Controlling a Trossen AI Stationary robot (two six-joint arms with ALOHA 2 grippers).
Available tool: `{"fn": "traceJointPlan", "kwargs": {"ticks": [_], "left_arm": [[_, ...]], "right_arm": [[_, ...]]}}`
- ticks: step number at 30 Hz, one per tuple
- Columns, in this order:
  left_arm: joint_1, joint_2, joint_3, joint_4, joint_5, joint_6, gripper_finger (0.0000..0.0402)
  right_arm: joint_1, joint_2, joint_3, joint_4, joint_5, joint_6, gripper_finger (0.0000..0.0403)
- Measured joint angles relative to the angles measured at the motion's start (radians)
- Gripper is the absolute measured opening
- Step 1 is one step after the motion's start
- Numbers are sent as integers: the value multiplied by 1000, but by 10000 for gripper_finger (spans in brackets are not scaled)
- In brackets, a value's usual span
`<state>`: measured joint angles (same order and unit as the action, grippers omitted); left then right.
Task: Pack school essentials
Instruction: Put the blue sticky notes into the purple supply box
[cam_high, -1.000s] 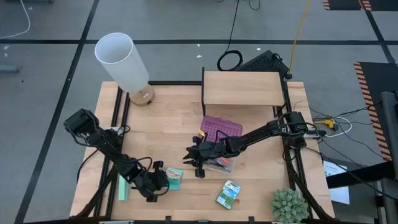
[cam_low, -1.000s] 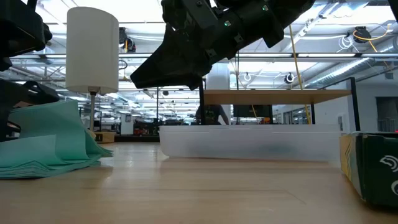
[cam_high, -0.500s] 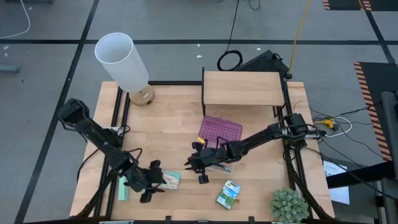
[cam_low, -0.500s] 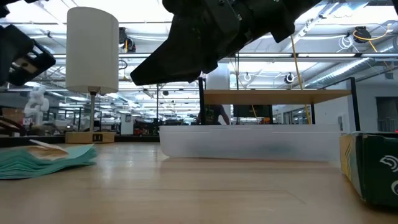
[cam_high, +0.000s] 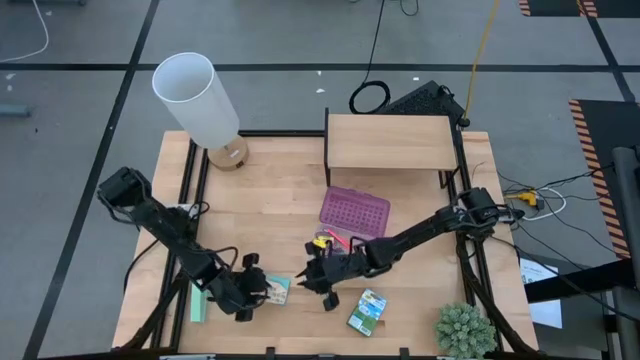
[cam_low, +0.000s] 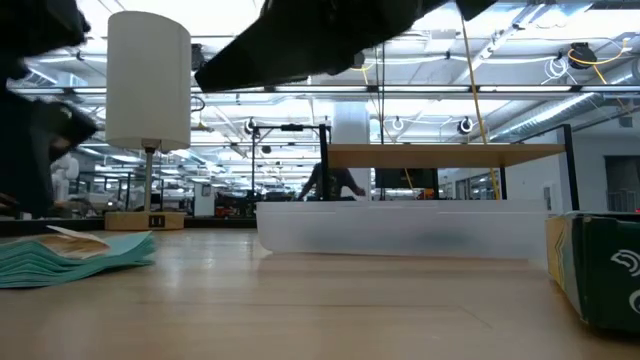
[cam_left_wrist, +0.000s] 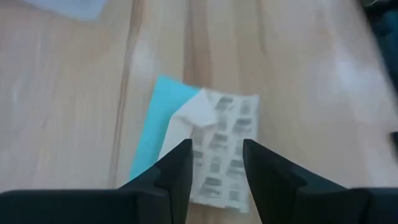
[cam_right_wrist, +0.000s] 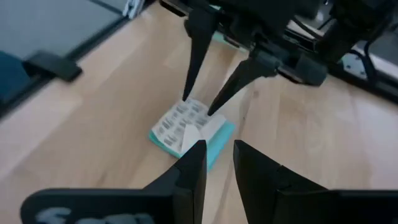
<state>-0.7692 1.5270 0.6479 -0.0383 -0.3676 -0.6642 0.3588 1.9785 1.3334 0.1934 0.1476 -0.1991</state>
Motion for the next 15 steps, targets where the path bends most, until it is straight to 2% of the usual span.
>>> {"fn": "traceJointPlan", "kwargs": {"ticks": [5,10,12,15], "left_arm": [[1,77,0,-15,3,-50,124],[1,140,6,1,1,-73,98],[1,153,6,7,1,-71,89],[3,156,6,3,-11,-47,79]], "right_arm": [[26,11,0,-18,64,-58,76],[32,81,9,-25,60,-29,103],[33,116,25,-24,27,-26,117],[37,174,68,-49,11,-66,139]]}}
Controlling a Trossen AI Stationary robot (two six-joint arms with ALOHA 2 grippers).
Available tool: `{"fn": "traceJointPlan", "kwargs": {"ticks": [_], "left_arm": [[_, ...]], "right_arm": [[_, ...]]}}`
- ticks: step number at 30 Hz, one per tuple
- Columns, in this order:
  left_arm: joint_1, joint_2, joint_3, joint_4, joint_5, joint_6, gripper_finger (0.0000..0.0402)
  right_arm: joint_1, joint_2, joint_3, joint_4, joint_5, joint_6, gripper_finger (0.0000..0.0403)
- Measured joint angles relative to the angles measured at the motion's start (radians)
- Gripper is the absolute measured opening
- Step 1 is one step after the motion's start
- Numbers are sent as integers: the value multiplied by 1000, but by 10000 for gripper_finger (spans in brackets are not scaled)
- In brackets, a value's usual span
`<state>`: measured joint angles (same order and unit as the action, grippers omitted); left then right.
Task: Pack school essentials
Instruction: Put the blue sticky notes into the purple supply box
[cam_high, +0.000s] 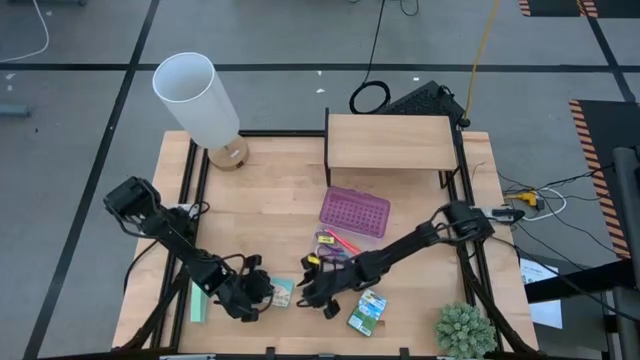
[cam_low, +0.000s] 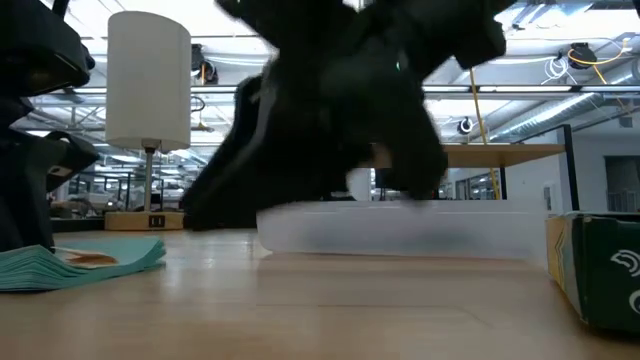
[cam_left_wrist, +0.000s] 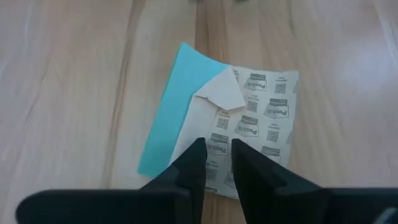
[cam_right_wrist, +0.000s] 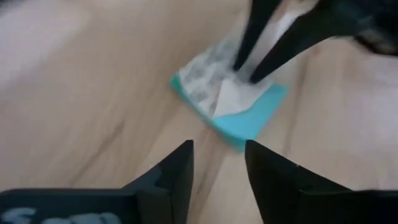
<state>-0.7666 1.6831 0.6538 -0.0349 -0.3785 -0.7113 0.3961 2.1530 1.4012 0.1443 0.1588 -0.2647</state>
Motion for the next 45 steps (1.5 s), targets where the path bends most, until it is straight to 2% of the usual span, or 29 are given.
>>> {"fn": "traceJointPlan", "kwargs": {"ticks": [4,11,18,25,31,36,45], "left_arm": [[16,1,-1,6,-1,50,66],[70,5,-4,87,3,181,48],[132,5,-4,103,45,248,36],[157,5,-5,109,53,409,35],[190,5,-5,119,71,484,35],[203,5,-5,121,89,521,35],[203,5,-5,119,90,526,35]], "right_arm": [[17,61,43,-13,81,-103,160],[24,66,65,-79,182,-245,169],[22,62,66,-112,180,-349,169],[17,62,66,-129,178,-493,169],[16,62,66,-128,219,-561,169],[17,62,66,-150,262,-585,169],[18,61,67,-199,264,-615,169]]}}
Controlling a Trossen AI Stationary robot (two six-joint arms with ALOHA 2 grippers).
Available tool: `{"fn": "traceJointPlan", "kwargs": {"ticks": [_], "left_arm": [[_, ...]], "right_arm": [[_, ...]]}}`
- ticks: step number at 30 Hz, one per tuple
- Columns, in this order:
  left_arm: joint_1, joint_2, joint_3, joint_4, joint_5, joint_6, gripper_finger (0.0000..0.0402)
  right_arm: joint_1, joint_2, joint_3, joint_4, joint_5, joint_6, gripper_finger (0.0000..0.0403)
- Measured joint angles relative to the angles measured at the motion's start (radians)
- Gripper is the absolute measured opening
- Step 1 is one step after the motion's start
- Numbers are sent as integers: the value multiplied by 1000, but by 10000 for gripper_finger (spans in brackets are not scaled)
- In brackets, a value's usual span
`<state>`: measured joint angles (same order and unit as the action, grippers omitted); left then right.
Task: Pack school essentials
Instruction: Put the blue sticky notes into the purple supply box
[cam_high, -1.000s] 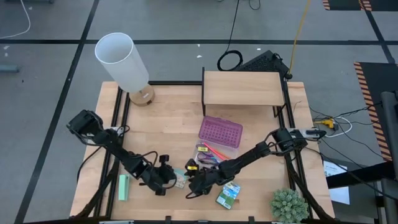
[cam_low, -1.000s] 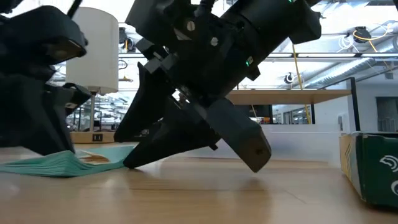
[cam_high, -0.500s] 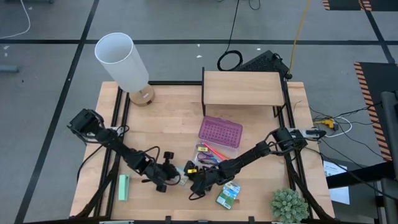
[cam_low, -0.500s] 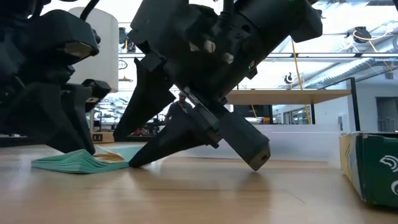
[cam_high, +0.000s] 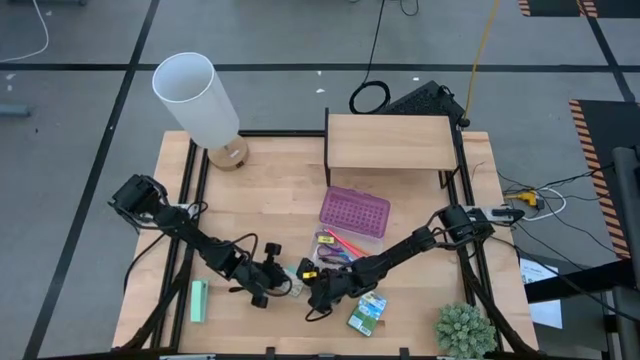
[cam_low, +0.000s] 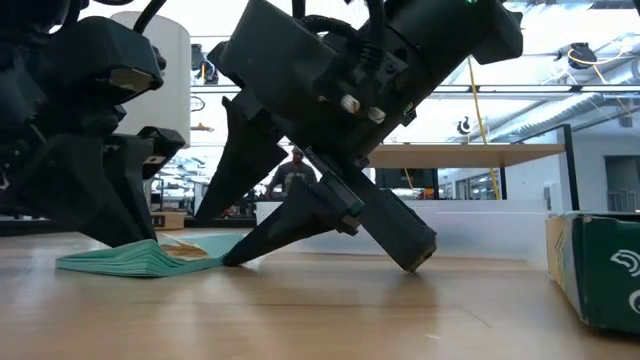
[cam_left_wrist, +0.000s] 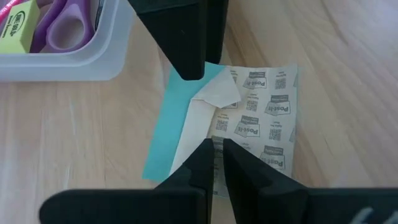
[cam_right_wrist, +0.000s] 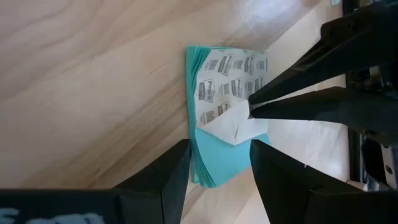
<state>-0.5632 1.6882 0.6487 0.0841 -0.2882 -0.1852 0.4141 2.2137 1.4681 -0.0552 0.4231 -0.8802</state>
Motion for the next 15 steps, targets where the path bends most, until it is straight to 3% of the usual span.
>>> {"fn": "traceJointPlan", "kwargs": {"ticks": [7,12,15], "left_arm": [[0,0,0,7,0,6,35],[0,1,-2,32,0,28,35],[1,1,-2,34,0,28,35]], "right_arm": [[-6,-30,-3,-46,-11,-59,169],[-29,-32,-3,-44,-107,-62,169],[-33,-28,-3,-32,-110,-53,169]]}}
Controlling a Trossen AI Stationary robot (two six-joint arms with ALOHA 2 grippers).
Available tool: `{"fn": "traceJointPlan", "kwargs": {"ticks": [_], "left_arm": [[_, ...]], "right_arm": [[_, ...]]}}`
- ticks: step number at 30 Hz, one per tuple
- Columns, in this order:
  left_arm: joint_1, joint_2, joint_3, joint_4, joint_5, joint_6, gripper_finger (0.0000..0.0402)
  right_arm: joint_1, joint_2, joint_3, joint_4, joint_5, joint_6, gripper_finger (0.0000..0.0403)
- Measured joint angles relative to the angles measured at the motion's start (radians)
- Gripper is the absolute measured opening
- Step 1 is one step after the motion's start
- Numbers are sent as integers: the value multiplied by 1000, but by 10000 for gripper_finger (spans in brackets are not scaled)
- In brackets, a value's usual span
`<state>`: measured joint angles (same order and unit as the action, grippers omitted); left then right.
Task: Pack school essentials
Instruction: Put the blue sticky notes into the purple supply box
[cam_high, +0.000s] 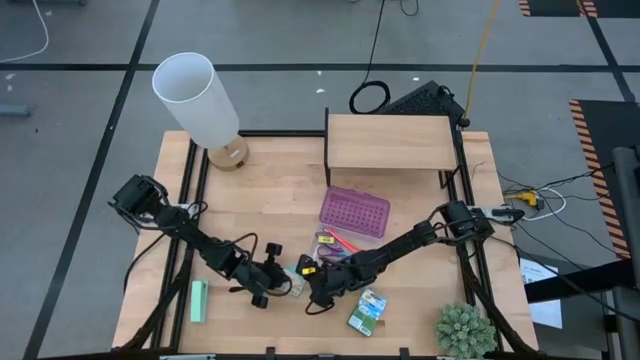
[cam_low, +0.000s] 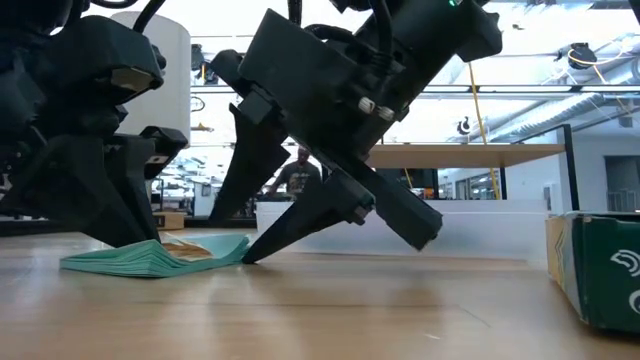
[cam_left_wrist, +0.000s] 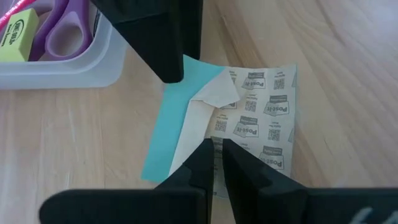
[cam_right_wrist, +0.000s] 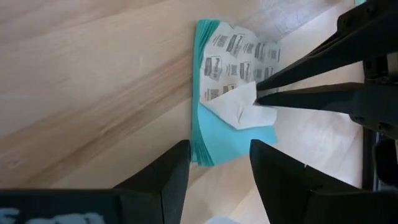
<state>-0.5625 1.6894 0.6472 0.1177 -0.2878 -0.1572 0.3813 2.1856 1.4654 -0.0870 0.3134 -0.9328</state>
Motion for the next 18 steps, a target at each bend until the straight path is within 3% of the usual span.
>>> {"fn": "traceJointPlan", "kwargs": {"ticks": [18], "left_arm": [[2,0,0,16,3,21,35]], "right_arm": [[1,5,-2,73,35,-76,169]]}}
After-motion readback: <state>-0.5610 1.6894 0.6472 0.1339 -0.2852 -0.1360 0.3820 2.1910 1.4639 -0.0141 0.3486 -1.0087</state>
